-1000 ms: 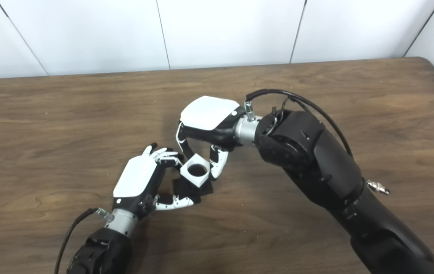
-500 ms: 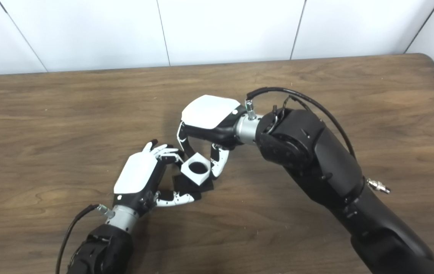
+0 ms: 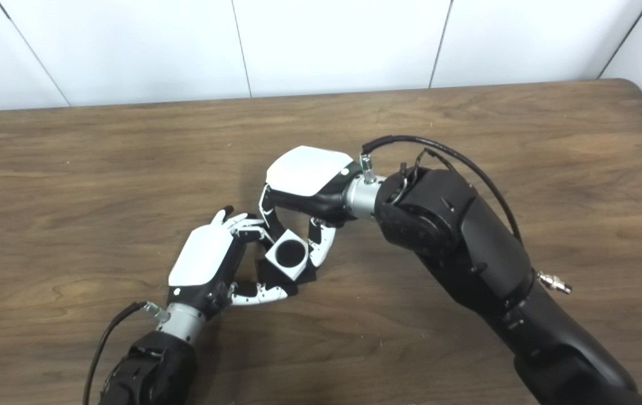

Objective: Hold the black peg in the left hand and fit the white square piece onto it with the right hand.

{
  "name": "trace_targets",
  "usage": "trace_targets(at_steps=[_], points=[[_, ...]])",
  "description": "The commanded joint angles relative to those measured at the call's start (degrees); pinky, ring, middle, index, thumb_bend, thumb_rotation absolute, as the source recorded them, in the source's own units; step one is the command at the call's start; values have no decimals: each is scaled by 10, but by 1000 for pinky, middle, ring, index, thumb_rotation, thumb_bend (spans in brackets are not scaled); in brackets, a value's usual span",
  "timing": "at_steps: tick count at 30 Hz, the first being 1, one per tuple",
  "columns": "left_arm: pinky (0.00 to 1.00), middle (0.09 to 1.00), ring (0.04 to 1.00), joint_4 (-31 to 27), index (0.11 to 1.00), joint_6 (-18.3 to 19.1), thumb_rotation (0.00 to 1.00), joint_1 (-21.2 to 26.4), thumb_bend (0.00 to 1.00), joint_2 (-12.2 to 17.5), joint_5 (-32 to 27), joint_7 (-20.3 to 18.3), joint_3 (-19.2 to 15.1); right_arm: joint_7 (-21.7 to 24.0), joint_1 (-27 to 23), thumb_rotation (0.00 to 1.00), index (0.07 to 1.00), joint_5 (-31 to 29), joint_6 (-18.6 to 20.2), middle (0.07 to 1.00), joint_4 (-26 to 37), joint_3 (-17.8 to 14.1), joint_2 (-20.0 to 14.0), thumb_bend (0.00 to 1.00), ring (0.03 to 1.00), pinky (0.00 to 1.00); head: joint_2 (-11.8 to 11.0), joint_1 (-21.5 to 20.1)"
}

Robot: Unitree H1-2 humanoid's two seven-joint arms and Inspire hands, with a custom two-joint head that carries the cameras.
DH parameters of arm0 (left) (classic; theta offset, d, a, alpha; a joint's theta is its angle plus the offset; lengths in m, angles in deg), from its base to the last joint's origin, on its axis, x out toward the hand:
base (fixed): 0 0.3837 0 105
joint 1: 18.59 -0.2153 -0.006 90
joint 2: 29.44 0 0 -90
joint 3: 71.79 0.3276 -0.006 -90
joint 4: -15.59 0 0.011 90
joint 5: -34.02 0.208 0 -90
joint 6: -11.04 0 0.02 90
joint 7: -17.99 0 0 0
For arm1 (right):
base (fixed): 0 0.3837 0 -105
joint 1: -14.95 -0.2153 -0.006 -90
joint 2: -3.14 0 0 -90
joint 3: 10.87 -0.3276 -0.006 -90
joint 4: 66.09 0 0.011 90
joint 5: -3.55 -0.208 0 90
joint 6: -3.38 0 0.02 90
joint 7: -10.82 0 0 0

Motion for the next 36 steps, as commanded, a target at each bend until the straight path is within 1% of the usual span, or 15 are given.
trace_targets(at_steps=[1,5,11,12,13,14,16,21,26,36], points=[[1000,766,875,9,485,4,53,-4,523,0,1,-27,11,-17,-16,130,482,2,-8,741,21,-7,4,524,871,848,0,0],[1000,767,875,7,485,5,54,-3,523,0,2,-29,11,-22,-15,138,485,11,-9,734,18,-7,4,525,863,838,2,-1],[1000,766,874,6,484,6,53,-3,523,0,3,-29,11,-12,-19,152,491,17,-5,747,16,-6,1,525,870,834,2,-2],[1000,766,874,6,484,6,54,-3,523,0,4,-30,11,-9,-19,200,538,18,-4,752,16,-5,0,730,871,835,2,-2],[1000,765,873,6,484,7,54,-3,523,0,5,-30,11,-6,-20,227,565,18,-2,758,16,-5,-1,836,874,840,3,-3],[1000,765,873,6,484,7,54,-2,523,0,6,-31,11,-5,-19,244,582,19,-2,762,16,-6,-1,902,875,843,3,-4],[1000,766,873,6,484,7,54,-2,523,0,6,-32,11,-5,-19,256,595,20,-1,767,16,-7,-1,962,876,837,3,-4],[1000,766,873,7,484,6,54,-3,523,0,4,-30,10,-4,-19,273,609,19,-1,776,16,-9,0,999,881,838,3,-7],[1000,765,871,5,484,9,54,-2,523,1,8,-34,11,-3,-21,293,615,18,-2,784,16,-12,-2,1000,886,836,3,-7],[1000,764,871,0,485,17,53,1,523,1,9,-42,12,-2,-22,295,609,17,-4,774,20,-22,-11,1000,877,821,6,-12]])
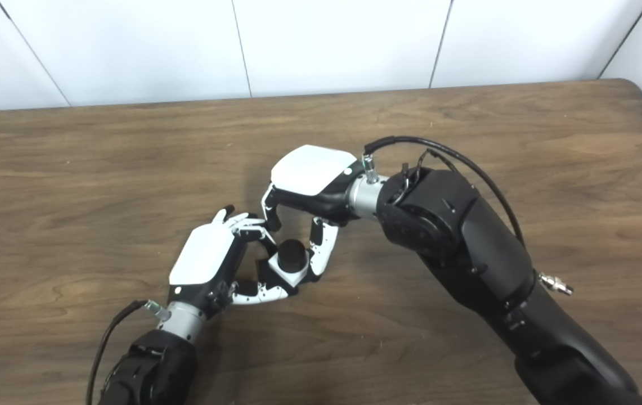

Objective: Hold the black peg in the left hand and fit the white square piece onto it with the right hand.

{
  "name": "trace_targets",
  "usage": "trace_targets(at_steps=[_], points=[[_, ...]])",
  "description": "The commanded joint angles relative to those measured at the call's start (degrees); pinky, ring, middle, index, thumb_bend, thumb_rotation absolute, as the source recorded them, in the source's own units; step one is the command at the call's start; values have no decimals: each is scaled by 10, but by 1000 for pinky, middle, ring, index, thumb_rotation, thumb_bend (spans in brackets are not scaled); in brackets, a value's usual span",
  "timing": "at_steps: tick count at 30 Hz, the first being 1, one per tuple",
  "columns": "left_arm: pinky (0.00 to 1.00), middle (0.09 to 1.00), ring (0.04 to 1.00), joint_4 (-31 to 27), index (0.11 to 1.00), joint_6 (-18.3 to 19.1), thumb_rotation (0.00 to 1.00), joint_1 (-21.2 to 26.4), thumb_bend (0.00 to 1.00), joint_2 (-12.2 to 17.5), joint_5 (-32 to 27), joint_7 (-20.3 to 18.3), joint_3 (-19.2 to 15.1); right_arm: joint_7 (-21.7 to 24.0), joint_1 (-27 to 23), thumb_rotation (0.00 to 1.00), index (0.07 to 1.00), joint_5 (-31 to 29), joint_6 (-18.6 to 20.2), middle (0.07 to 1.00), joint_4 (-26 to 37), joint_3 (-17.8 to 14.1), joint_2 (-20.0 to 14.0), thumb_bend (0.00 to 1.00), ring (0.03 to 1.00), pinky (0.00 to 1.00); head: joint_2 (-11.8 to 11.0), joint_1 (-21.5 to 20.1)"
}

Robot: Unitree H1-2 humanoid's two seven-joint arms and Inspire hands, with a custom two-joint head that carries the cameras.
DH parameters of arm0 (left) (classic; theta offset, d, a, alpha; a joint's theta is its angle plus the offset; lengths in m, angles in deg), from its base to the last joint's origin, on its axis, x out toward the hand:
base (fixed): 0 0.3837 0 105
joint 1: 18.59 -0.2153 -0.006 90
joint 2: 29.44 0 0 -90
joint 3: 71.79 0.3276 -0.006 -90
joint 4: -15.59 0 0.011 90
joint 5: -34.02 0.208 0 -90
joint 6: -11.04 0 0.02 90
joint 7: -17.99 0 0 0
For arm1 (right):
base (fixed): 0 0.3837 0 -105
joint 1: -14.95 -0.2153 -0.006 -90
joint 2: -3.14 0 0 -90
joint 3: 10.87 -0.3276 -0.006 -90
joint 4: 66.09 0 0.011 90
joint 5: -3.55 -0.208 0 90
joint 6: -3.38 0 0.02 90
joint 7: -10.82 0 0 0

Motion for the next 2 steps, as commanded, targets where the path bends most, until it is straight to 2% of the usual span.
trace_targets(at_steps=[1,2], points=[[1000,764,871,4,485,6,53,-3,523,1,5,-32,11,-10,-24,295,608,-5,-5,773,20,-16,-12,1000,876,819,1,-1],[1000,765,872,5,485,6,53,-3,523,2,5,-32,10,-10,-23,287,605,-9,-6,772,21,-20,-15,1000,874,807,1,-2]])
